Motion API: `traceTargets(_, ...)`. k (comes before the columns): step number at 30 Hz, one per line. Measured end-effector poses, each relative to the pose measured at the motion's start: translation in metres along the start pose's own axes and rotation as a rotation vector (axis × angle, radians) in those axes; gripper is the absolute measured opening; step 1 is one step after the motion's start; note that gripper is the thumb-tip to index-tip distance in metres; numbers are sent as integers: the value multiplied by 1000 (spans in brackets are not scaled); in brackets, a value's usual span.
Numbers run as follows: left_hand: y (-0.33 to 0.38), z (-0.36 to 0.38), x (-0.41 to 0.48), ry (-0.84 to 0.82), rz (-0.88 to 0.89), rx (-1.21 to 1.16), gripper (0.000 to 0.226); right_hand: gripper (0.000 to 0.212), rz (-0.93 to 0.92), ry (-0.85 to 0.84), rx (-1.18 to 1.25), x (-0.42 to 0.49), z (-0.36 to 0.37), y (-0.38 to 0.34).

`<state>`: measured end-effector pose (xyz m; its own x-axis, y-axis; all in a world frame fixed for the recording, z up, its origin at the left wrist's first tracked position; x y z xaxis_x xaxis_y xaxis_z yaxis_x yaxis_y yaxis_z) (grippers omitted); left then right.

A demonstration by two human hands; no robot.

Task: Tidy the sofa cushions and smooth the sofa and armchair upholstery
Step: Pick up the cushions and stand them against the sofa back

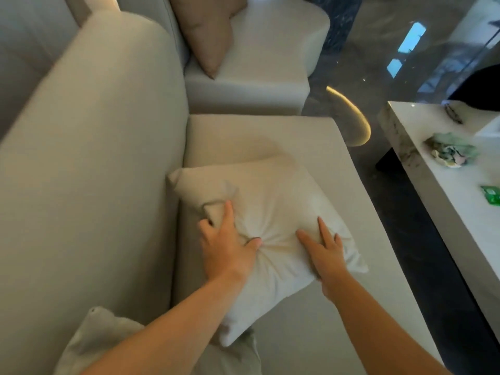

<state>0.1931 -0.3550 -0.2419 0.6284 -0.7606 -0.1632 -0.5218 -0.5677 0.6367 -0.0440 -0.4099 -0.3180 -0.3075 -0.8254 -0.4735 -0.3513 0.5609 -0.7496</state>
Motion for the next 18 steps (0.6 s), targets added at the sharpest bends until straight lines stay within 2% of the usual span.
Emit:
traceTargets(4, 94, -70, 20, 93, 429, 249, 46, 53, 359, -110, 417, -29, 29, -23)
traceTargets(7, 137, -116, 21, 100, 594, 460, 37, 38, 532, -254, 568, -69, 76, -48)
traceTargets(9, 133, -149, 34, 139, 633, 565, 38, 32, 478, -350, 513, -97, 117, -72)
traceTargets(11, 97, -174, 53, 66, 611, 558, 48, 40, 473, -380, 405, -127, 154, -81)
traceTargets(13, 53, -183, 60, -117, 611, 499, 62, 51, 520, -330, 380, -150, 171, -77)
traceTargets(14, 35, -186, 58, -177, 613, 447, 65, 50, 541, -306, 397, -160, 171, -74)
traceTargets(17, 12, -191, 48, -203, 584, 219, 62, 30, 567, -290, 509, -176, 160, -65)
traceTargets(18, 9, -193, 43, -202, 576, 161, 60, 30, 552, -277, 526, -176, 153, -64)
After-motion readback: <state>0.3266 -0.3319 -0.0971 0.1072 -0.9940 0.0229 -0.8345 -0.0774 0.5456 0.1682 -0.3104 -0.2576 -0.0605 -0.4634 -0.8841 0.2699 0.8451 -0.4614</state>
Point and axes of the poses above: each hand's wrist, its own x-axis towards the middle knuckle, its own z-axis out of the palm, y = z × x, the point moved 8 cm from there along x, towards the middle knuckle, and after that the axes turned 10 degrees about y, right-handed, at the moved point
